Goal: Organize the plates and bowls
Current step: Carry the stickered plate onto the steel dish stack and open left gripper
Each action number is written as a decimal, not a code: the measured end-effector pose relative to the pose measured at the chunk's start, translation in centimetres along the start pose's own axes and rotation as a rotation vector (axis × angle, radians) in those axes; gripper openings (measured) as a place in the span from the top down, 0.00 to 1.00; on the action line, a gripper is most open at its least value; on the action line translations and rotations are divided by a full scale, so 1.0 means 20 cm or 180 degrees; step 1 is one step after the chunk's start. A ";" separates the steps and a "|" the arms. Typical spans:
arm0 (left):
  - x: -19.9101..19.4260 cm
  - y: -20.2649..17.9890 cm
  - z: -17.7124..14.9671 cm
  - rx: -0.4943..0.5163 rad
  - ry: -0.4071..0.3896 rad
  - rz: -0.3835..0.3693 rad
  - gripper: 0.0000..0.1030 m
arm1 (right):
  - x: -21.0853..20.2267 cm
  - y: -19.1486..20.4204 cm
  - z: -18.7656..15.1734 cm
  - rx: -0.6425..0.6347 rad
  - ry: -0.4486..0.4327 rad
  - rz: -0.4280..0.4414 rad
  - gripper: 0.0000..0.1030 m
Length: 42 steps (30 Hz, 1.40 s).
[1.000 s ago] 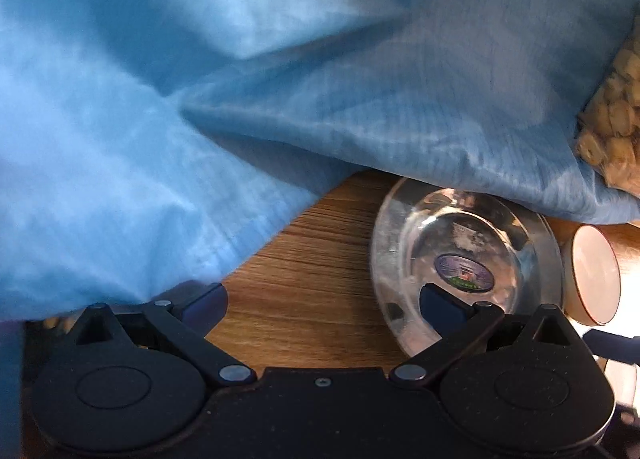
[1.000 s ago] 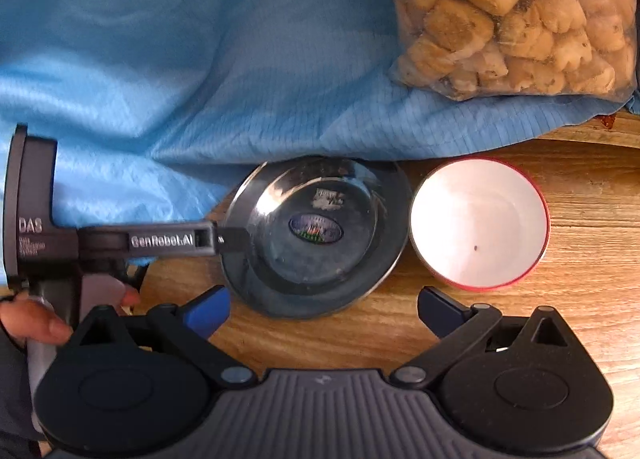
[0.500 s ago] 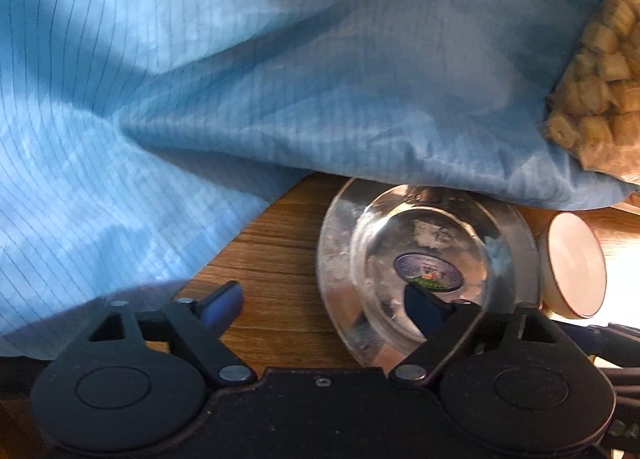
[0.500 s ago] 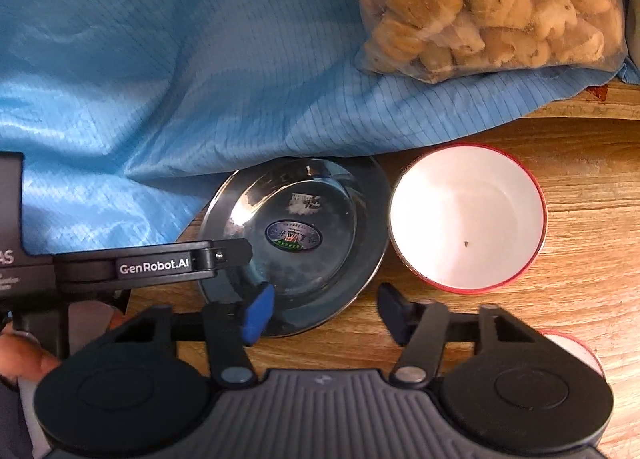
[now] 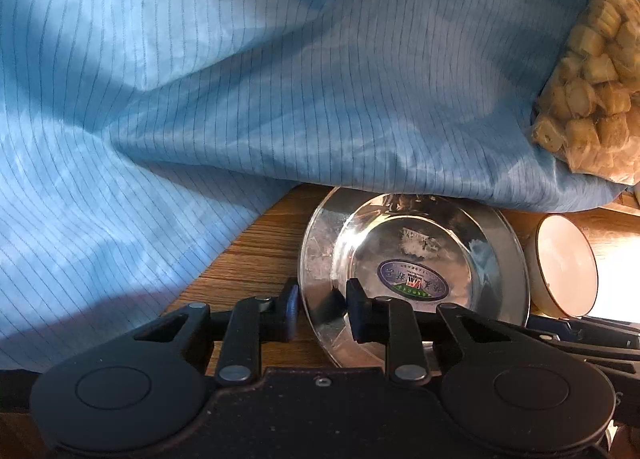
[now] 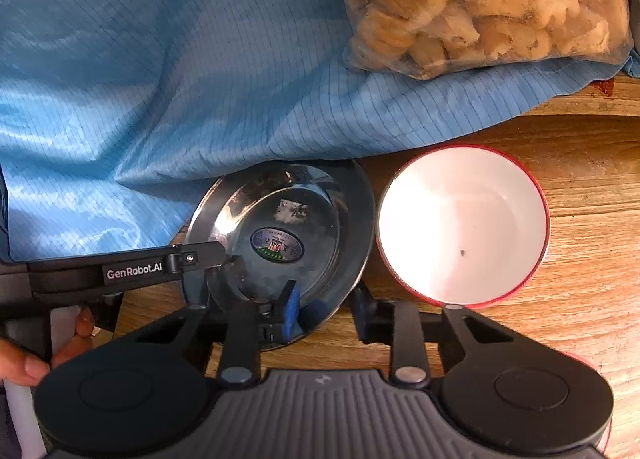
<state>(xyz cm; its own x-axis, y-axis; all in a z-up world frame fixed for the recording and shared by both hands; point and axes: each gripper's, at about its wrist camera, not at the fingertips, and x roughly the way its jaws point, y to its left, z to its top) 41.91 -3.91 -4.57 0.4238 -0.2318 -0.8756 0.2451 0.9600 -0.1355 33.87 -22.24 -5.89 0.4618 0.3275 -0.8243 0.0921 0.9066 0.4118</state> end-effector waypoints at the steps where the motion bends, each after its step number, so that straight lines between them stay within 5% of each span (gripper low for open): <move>1: 0.00 0.00 0.00 -0.0012 0.0010 -0.0004 0.75 | -0.01 0.00 0.00 0.0003 0.0005 0.0019 0.72; 24: -0.34 -0.01 -0.26 -0.0061 -0.0277 0.0073 0.75 | -0.33 0.10 -0.18 -0.0438 -0.0260 0.0369 0.72; 42: -0.57 -0.23 -0.44 0.0058 -0.0470 -0.0034 0.73 | -0.69 0.00 -0.35 -0.0527 -0.0507 0.0370 0.72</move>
<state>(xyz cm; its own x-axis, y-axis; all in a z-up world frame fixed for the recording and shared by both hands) 28.24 -4.22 1.94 0.5445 -0.2640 -0.7961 0.2656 0.9546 -0.1348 21.22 -24.99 2.78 0.5952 0.3979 -0.6982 -0.1093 0.9008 0.4202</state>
